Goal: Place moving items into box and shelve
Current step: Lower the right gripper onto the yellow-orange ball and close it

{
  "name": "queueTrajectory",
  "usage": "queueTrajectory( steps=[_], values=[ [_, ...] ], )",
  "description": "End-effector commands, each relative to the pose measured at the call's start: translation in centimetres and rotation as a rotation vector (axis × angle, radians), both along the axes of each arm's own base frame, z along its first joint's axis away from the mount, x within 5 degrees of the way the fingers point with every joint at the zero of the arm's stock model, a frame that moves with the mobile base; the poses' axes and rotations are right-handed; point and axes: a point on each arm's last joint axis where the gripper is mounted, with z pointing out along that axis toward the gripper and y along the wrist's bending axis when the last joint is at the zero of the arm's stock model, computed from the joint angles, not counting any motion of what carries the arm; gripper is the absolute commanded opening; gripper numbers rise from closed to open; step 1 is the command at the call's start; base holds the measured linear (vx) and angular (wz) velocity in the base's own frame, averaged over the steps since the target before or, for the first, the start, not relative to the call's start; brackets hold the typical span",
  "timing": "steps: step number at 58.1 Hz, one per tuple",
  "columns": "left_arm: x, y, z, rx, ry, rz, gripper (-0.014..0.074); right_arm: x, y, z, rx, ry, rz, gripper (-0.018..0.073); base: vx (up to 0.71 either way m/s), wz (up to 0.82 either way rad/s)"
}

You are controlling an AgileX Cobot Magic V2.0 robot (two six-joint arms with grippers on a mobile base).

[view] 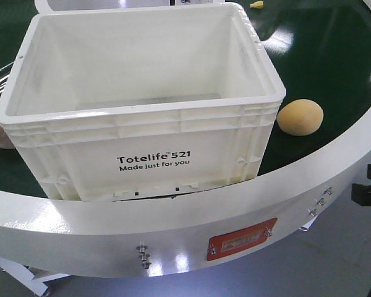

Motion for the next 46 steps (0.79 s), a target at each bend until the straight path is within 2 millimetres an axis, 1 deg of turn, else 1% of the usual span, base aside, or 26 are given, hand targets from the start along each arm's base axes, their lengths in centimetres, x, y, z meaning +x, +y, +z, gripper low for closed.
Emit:
queueTrajectory(
  steps=[1,8,12,16,23,29,32,33,34,35,36,37,40,41,42,46],
  values=[
    [0.4,-0.1,1.2,0.013,-0.078,-0.014,0.0384,0.8,0.0,1.2,0.004,-0.08,-0.003,0.032,0.0,0.0],
    [0.4,-0.1,1.2,0.013,-0.078,-0.014,0.0563,1.2,0.0,1.1,0.01,-0.066,-0.008,0.0555,0.0,0.0],
    [0.4,-0.1,1.2,0.013,-0.078,-0.014,0.0617,1.6,0.0,1.3,0.023,-0.055,-0.021,0.0657,0.0,0.0],
    [0.4,-0.1,1.2,0.013,-0.078,-0.014,0.0645,2.4,0.0,1.7,0.037,-0.045,-0.039,0.0724,0.0,0.0],
    [0.4,-0.1,1.2,0.013,-0.078,-0.014,0.0639,4.4,0.2,2.8,0.036,-0.036,-0.042,0.072,0.0,0.0],
    [0.4,-0.1,1.2,0.013,-0.078,-0.014,0.0619,6.9,0.3,3.2,0.049,0.006,-0.059,0.0711,0.0,0.0],
    [0.4,-0.1,1.2,0.013,-0.078,-0.014,0.0606,8.5,0.5,3.0,0.051,0.051,-0.063,0.0704,0.0,0.0],
    [0.4,-0.1,1.2,0.013,-0.078,-0.014,0.0599,9.0,0.5,3.2,0.054,0.054,-0.064,0.0703,0.0,0.0],
    [0.4,-0.1,1.2,0.013,-0.078,-0.014,0.0594,9.6,0.6,3.0,0.053,0.075,-0.065,0.0703,0.0,0.0],
    [0.4,-0.1,1.2,0.013,-0.078,-0.014,0.0588,10.1,0.6,3.2,0.054,0.077,-0.065,0.0703,0.0,0.0],
    [0.4,-0.1,1.2,0.013,-0.078,-0.014,0.0584,10.7,0.6,2.9,0.051,0.098,-0.066,0.0702,0.0,0.0],
    [0.4,-0.1,1.2,0.013,-0.078,-0.014,0.0579,11.2,0.7,3.1,0.049,0.1,-0.064,0.0702,0.0,0.0],
    [0.4,-0.1,1.2,0.013,-0.078,-0.014,0.0567,12.9,0.8,2.7,0.036,0.146,-0.06,0.0701,0.0,0.0],
    [0.4,-0.1,1.2,0.013,-0.077,-0.014,0.0563,13.4,0.8,2.9,0.034,0.149,-0.058,0.0701,0.0,0.0],
    [0.4,-0.1,1.2,0.013,-0.077,-0.014,0.0561,14.0,0.9,2.5,0.029,0.176,-0.055,0.0701,0.0,0.0],
    [0.4,-0.1,1.2,0.013,-0.077,-0.014,0.0552,16.2,1.0,2.1,0.015,0.226,-0.051,0.0701,0.0,0.0]
  ],
)
